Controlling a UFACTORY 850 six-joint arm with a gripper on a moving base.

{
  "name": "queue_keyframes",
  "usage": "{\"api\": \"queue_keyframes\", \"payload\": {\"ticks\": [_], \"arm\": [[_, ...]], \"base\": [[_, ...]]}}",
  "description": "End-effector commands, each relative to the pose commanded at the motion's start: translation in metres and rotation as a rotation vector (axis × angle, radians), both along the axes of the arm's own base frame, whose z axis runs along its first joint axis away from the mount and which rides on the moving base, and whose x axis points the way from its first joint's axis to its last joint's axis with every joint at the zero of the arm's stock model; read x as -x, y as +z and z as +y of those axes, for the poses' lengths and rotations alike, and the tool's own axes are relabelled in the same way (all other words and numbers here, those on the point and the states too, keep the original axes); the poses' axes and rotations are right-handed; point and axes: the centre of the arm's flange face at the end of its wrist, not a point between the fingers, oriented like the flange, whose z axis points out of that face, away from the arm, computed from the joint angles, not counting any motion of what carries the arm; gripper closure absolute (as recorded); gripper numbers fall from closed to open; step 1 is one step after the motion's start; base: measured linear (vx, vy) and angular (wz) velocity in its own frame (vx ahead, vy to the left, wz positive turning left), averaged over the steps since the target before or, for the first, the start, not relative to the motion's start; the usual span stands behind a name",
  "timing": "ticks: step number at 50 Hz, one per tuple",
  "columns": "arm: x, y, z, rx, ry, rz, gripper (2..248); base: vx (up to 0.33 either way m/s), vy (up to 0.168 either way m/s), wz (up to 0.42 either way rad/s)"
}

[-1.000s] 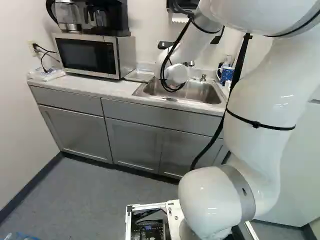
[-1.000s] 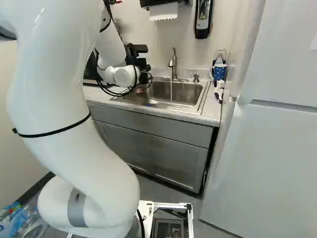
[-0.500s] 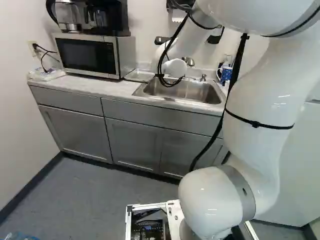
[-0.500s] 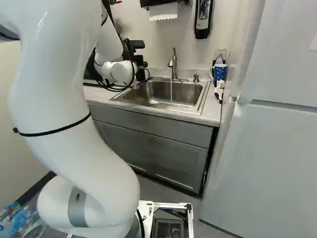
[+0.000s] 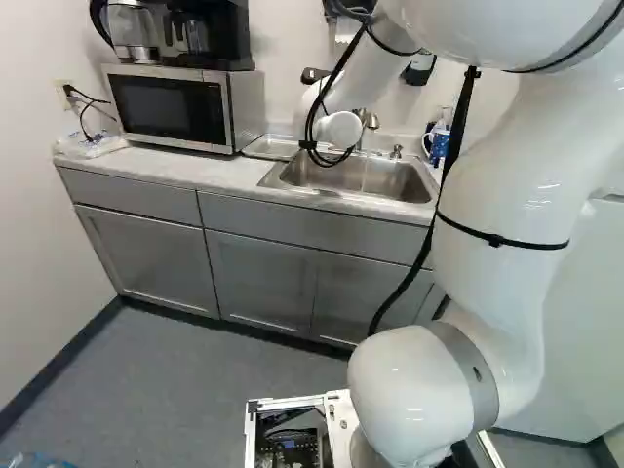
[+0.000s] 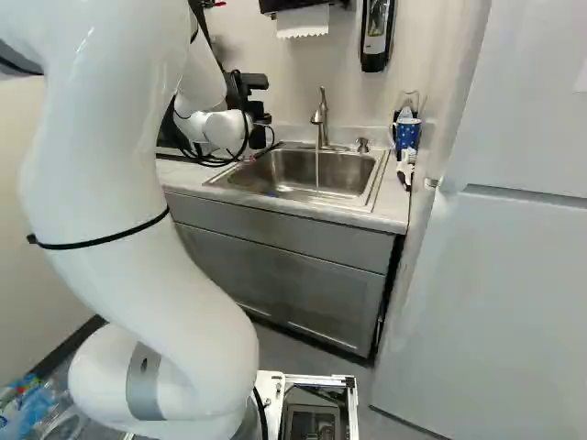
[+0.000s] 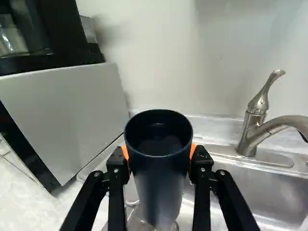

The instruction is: Rinse the cup and place it in the tray

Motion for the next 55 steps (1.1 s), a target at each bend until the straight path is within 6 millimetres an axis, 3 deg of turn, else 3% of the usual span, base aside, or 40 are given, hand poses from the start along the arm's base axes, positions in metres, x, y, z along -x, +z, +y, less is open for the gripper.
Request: {"api": "queue_keyframes", "payload": {"ticks": [55], "arm": [[0.0,0.0,0.0,-0.571,-0.052,0.044,125]], "base": [[0.0,0.0,0.0]]}}
